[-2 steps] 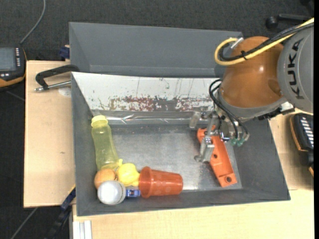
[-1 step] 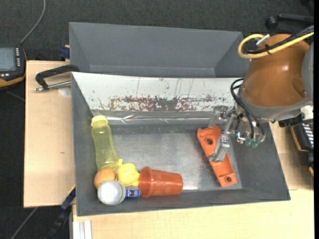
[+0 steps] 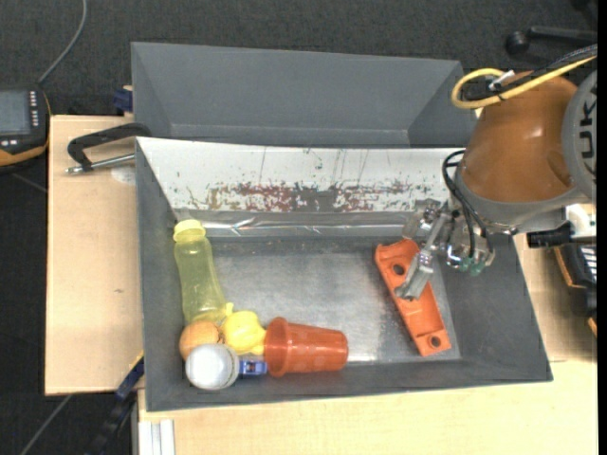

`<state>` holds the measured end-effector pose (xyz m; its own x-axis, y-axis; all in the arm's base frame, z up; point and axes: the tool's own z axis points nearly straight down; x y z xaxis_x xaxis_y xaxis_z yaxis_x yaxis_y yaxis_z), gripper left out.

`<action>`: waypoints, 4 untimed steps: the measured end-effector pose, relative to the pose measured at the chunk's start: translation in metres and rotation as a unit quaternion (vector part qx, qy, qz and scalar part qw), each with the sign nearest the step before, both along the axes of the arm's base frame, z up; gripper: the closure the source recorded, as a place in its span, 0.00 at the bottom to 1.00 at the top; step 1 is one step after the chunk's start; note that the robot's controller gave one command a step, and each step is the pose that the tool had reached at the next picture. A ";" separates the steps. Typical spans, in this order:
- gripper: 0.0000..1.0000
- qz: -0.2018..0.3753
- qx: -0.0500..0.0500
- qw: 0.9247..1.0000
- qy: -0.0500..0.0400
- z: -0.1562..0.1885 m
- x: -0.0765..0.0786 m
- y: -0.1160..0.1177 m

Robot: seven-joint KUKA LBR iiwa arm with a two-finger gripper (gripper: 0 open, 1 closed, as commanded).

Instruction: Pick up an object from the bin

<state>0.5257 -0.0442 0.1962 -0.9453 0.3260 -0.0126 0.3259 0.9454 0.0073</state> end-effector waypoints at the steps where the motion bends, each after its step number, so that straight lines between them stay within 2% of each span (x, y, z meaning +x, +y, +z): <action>1: 1.00 -0.055 0.001 0.998 0.004 -0.109 0.023 -0.009; 2: 1.00 -0.055 0.001 0.998 0.004 -0.109 0.023 -0.009; 3: 1.00 -0.049 0.001 0.999 0.005 -0.055 0.024 -0.017; 4: 1.00 -0.047 0.001 0.999 0.001 -0.003 0.032 -0.009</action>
Offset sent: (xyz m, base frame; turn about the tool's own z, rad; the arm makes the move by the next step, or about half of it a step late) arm 0.0000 0.0000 0.0000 0.0000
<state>0.5574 -0.0534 0.1930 -0.9105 0.4134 -0.0110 0.4134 0.9105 0.0084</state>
